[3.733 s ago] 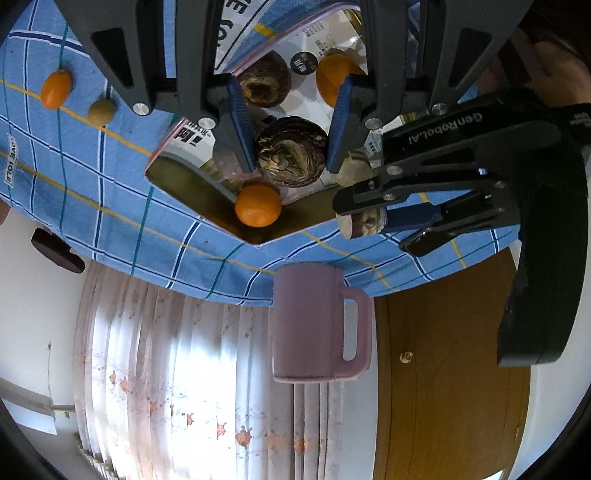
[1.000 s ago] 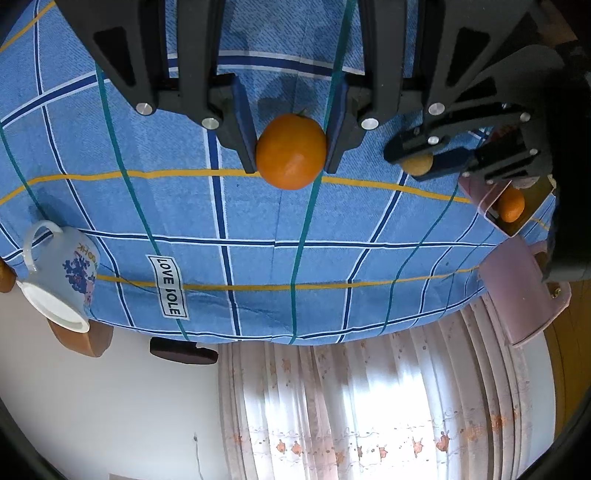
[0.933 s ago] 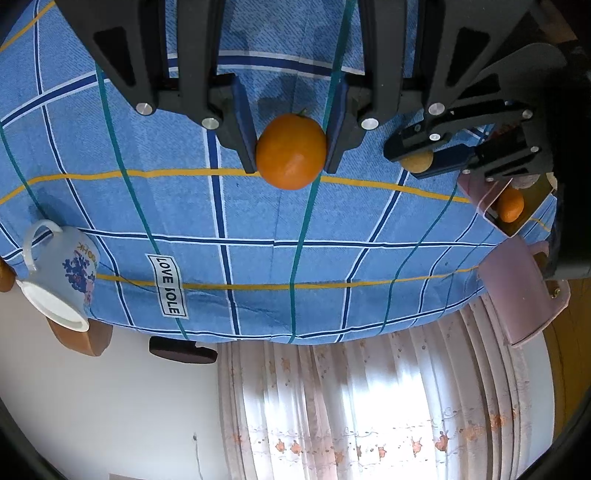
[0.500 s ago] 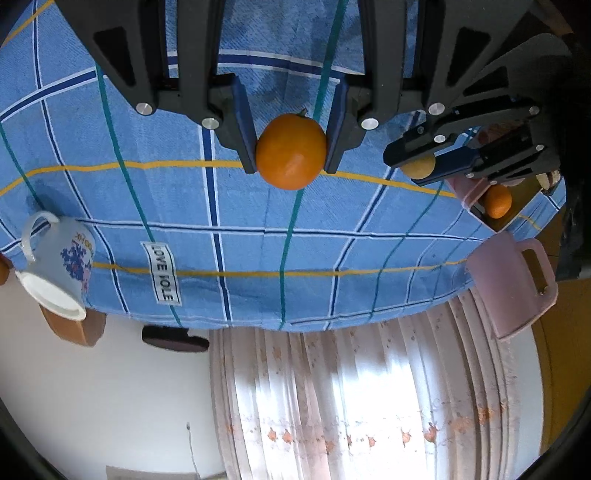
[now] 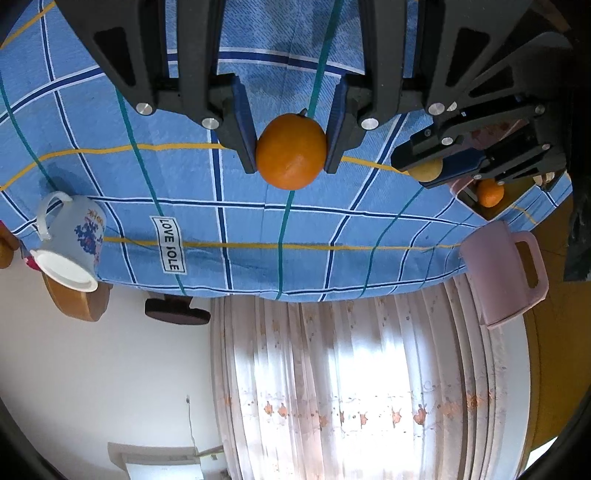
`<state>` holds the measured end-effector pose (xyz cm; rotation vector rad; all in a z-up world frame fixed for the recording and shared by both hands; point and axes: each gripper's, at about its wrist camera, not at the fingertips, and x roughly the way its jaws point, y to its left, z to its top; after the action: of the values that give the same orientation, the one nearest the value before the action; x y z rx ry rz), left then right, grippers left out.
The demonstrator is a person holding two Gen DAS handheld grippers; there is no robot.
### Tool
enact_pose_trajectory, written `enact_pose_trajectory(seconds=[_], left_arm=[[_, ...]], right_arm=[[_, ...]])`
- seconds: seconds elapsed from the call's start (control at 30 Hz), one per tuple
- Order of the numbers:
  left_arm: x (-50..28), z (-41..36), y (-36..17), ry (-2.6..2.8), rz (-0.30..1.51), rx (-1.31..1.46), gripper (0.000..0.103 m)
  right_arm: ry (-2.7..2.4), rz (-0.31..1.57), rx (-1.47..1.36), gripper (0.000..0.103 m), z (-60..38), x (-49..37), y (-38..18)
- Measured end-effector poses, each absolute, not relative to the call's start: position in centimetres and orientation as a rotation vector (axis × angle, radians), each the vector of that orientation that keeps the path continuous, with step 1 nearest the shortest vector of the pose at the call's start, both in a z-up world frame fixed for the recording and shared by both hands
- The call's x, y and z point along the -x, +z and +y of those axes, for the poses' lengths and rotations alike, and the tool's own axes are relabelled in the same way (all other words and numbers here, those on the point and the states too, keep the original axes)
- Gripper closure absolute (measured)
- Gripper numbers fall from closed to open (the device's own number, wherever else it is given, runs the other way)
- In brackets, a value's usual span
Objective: Organize fruits
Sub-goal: 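Carry the kiwi and orange with both tools over the tin box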
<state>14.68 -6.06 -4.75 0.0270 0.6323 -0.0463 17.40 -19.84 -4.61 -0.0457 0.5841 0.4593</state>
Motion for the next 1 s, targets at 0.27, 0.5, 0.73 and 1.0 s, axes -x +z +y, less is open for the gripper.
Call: enact_pose_trajectory(seconds=[0.27, 0.5, 0.73, 1.0], left_arm=[[-13.7, -6.1, -4.2, -0.023, 0.58, -0.035, 0.073], [-13.0, -6.0, -3.8, -0.015, 0.535, -0.03, 0.073], [-12.4, -5.8, -3.5, -0.009, 0.5, -0.026, 0.073], [-11.9, -5.7, -3.2, -0.005, 0.468, -0.018, 0.073]], right_arm=[[0.455, 0.53, 0.05, 0.065, -20.0, -16.5, -4.1], [0.452, 0.482, 0.057, 0.065, -20.0, -15.7, -3.6], [0.446, 0.443, 0.062, 0.065, -20.2, -15.0, -3.3], [0.44, 0.41, 0.067, 0.065, -20.3, -14.5, -3.1]])
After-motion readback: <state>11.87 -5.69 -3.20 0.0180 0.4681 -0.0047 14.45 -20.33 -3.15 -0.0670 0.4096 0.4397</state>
